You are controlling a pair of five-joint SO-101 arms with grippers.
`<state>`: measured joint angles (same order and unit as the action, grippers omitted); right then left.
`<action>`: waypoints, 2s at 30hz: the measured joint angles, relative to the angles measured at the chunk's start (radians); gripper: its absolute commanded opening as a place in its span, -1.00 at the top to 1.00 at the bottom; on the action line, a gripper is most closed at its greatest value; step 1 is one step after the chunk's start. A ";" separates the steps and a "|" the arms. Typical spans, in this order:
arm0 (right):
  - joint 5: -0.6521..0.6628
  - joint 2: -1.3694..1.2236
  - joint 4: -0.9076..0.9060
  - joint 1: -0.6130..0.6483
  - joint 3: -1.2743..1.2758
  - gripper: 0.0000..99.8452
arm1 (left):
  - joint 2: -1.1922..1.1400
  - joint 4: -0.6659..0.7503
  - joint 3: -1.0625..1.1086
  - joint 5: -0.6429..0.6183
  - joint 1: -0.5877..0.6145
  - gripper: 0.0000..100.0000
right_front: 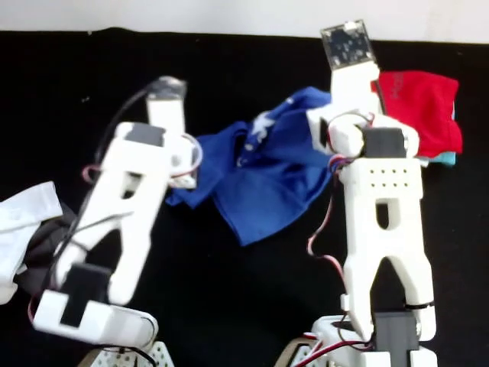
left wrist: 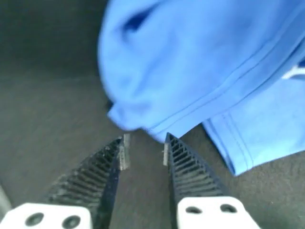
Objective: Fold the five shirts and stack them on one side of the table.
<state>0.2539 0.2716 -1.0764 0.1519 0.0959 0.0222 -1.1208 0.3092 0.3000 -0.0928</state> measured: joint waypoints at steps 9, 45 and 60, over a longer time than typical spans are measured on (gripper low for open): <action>0.003 0.002 0.000 0.000 0.061 0.99 | -0.209 0.137 0.003 0.000 -0.012 0.74; 0.003 0.002 -0.245 -0.075 -0.511 0.99 | -0.315 -0.615 -1.108 -0.104 0.258 0.98; 0.003 0.017 -0.396 -0.003 -0.450 0.99 | -0.189 -0.614 -0.789 -0.107 0.422 0.98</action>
<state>0.2570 0.2885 -1.4722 0.1488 -0.3537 -0.1665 -1.7346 -0.4795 0.1926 0.3291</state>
